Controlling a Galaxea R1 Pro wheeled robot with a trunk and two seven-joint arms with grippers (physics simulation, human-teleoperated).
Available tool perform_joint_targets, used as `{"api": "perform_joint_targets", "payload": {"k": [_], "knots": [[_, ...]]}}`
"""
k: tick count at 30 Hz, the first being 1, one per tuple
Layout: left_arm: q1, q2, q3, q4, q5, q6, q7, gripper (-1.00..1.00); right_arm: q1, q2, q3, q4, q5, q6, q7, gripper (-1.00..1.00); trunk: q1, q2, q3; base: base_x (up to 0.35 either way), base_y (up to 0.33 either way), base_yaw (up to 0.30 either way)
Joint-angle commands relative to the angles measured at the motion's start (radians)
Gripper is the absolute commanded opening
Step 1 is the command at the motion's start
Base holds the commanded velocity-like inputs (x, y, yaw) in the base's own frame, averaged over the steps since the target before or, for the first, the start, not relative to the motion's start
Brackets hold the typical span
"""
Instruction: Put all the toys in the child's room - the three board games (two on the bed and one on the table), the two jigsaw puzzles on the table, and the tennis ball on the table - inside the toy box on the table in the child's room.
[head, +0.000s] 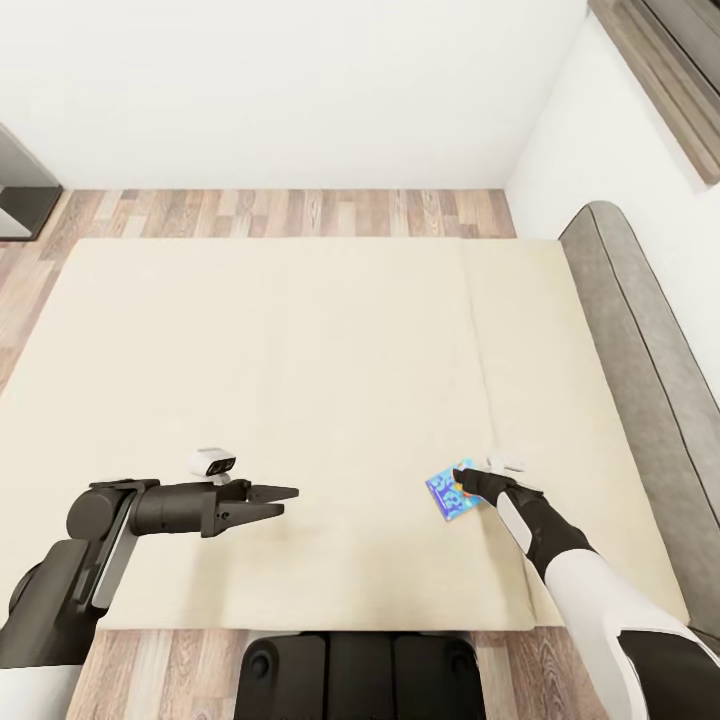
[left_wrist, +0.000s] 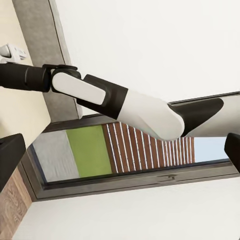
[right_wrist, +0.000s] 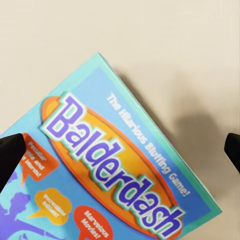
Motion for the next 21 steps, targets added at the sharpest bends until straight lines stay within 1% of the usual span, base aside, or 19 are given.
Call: {"api": "perform_joint_targets", "payload": {"k": [1,7,21], "knots": [[-0.001,0.000,-0.001,0.000,0.000,0.010,-0.004,1.00,0.001,0.001,-0.010,0.013,0.012,0.005,-0.008,1.00,0.004,-0.001,-0.002,0.000,0.000,0.000],[-0.001,0.000,-0.001,0.000,0.000,0.010,-0.004,1.00,0.002,0.000,-0.009,0.013,0.012,0.004,-0.008,1.00,0.004,-0.001,-0.006,0.000,0.000,0.000],[-0.001,-0.001,-0.001,0.000,0.000,0.010,-0.004,1.00,0.008,-0.004,-0.006,0.013,0.011,0.005,-0.007,1.00,0.004,-0.001,-0.007,0.000,0.000,0.000]]}}
